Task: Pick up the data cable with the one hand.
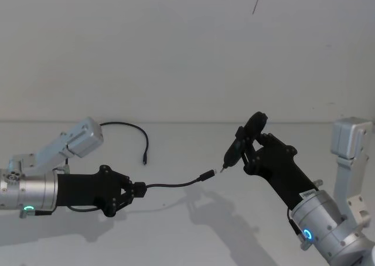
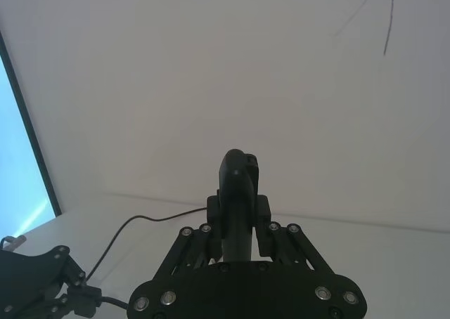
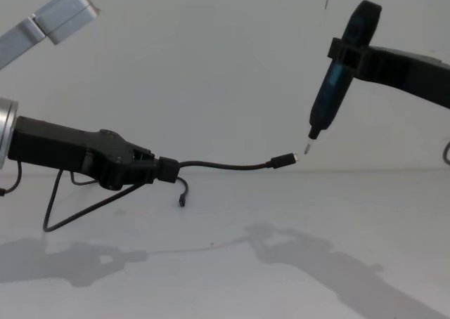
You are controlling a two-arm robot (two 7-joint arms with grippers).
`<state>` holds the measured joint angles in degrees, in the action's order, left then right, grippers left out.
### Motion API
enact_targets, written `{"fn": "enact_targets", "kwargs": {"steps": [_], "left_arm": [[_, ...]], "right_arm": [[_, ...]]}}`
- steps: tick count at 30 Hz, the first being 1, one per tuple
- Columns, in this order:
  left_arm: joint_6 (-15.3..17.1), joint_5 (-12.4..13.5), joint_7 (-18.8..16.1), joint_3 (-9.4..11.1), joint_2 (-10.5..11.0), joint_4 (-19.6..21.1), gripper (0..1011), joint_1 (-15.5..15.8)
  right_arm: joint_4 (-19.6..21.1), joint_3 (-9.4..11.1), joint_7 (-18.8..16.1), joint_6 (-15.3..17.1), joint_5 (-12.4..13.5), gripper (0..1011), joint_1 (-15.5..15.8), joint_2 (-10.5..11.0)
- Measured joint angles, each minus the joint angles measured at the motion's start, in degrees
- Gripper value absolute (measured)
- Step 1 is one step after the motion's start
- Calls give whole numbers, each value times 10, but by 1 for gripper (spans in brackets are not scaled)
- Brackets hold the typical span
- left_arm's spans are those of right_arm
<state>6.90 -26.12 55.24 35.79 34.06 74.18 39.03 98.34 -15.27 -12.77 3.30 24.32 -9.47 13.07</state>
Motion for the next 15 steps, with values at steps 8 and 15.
{"fn": "enact_targets", "kwargs": {"steps": [8, 15], "left_arm": [[-1, -1, 2, 0, 1, 0, 49, 0], [-1, -1, 3, 0, 1, 0, 49, 1]], "right_arm": [[-11, -6, -3, -3, 2, 263, -11, -3], [-19, -10, -5, -5, 3, 263, -19, -5]]}}
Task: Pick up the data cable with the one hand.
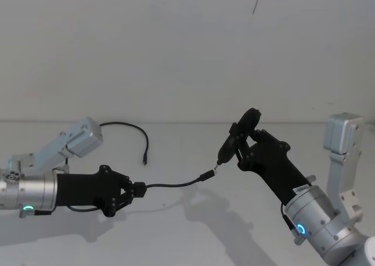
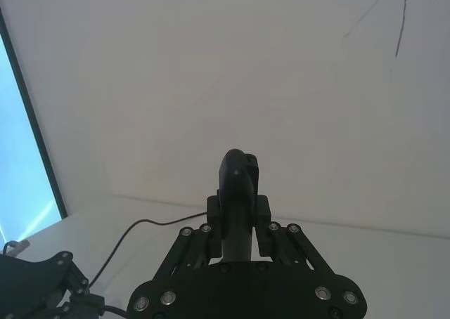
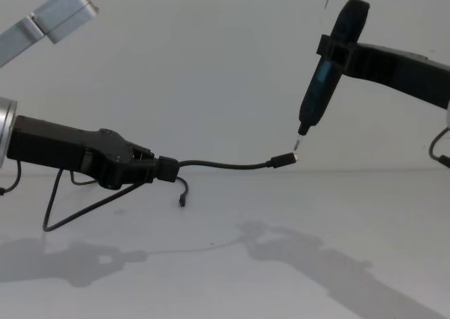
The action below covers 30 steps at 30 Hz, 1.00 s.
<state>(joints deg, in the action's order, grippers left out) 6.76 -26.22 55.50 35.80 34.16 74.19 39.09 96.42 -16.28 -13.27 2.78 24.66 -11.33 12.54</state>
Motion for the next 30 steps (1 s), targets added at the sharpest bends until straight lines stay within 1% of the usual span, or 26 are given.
{"fn": "enact_targets", "kwargs": {"steps": [30], "left_arm": [[0, 0, 1, 0, 1, 0, 49, 0]], "right_arm": [[-18, 0, 2, -3, -4, 263, -6, -7]]}}
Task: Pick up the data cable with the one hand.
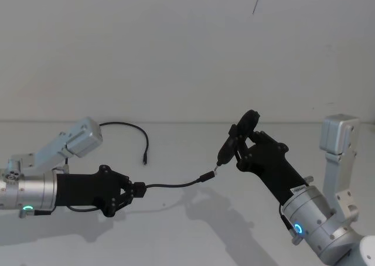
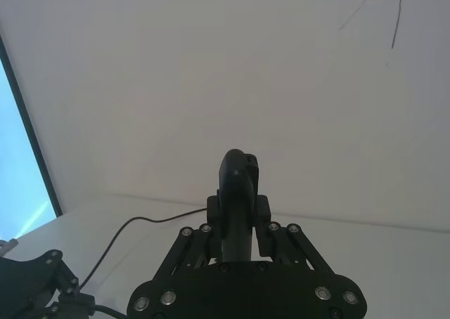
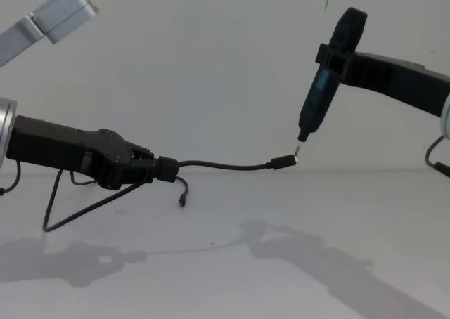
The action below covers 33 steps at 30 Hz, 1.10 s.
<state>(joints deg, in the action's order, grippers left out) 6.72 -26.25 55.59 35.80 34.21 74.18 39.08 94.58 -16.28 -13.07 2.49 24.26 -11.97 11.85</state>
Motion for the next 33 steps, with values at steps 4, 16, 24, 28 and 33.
{"fn": "enact_targets", "kwargs": {"steps": [4, 16, 24, 28, 33], "left_arm": [[0, 0, 0, 0, 0, 0, 49, 0], [0, 0, 0, 0, 0, 0, 49, 0], [0, 0, 0, 0, 0, 0, 49, 0], [0, 0, 0, 0, 0, 0, 49, 0], [0, 0, 0, 0, 0, 0, 49, 0]], "right_arm": [[-1, 0, 1, 1, -1, 263, 0, -1], [-2, 1, 3, 4, -2, 263, 1, -2], [-1, 1, 3, 6, -3, 263, 2, -2], [-1, 1, 4, 6, -4, 263, 3, -2], [-1, 1, 4, 7, -4, 263, 3, -2]]}}
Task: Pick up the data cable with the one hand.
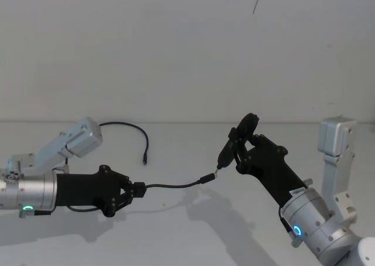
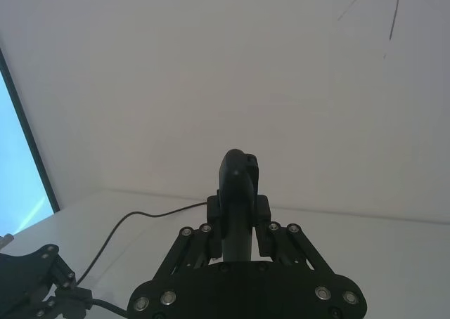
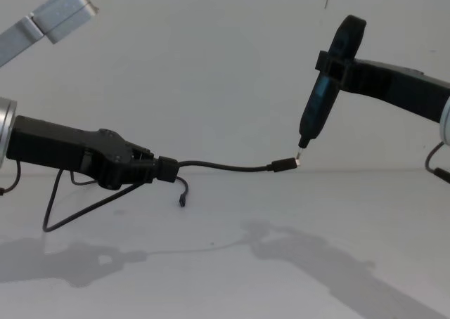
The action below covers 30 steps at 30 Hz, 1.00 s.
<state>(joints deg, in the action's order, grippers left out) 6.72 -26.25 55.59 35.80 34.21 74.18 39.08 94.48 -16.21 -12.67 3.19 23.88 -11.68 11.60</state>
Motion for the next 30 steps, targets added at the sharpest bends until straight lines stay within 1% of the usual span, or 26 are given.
{"fn": "enact_targets", "kwargs": {"steps": [30], "left_arm": [[0, 0, 0, 0, 0, 0, 49, 0]], "right_arm": [[0, 0, 0, 1, -1, 263, 1, 0]]}}
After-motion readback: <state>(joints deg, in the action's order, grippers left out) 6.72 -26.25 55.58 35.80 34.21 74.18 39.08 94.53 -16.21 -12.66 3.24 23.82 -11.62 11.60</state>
